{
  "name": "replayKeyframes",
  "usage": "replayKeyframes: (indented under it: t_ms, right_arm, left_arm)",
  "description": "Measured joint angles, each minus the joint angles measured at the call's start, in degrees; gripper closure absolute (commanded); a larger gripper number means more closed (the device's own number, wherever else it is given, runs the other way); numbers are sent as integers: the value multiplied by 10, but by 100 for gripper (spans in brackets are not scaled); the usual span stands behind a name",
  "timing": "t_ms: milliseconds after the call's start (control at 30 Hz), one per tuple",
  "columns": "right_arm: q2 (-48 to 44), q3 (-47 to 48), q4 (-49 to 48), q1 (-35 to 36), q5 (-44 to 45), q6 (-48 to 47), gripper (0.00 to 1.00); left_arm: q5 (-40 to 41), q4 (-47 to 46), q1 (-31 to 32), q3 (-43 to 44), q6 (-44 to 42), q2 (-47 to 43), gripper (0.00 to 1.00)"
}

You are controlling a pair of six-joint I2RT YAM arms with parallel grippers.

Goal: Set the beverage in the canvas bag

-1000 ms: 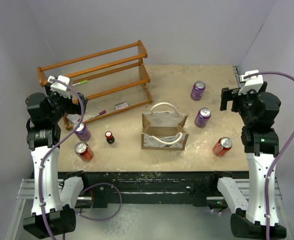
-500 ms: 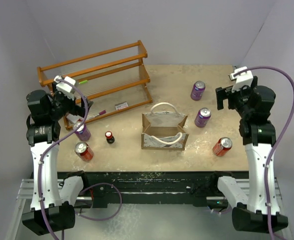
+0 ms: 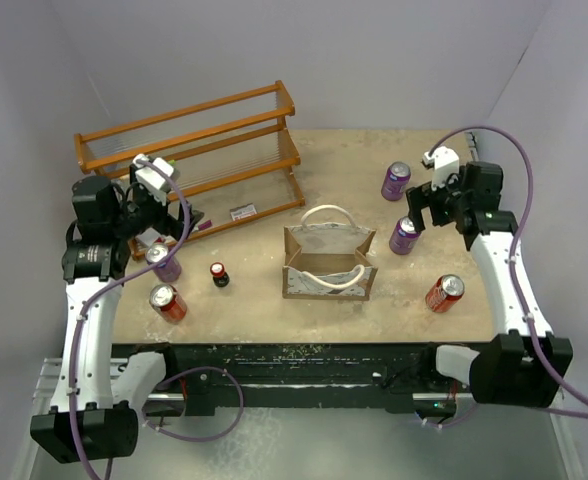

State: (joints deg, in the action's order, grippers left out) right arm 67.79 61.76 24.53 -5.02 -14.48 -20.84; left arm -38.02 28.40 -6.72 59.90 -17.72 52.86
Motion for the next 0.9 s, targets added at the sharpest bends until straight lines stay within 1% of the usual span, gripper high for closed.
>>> replayKeyframes:
  t_ms: [333,433,600,767,900]
  right_arm:
    - [99,-1,-12,23,1,5,1]
    - [125,-1,-17,24,5,9,3]
    - [157,-3,-24,24,11,12,11]
    - [178,-3,-24,26,-1,14,24]
    - [186,-3,-24,28,-11,14,32]
  left_arm:
    - [9,-19,33,-14,24,1,1]
    - [10,-29,40,-14,32,9,1]
    - [10,-40,59,-14,37,38,1]
    - [10,-42,81,-14,37,66,1]
    - [9,-43,101,-7,37,80,1]
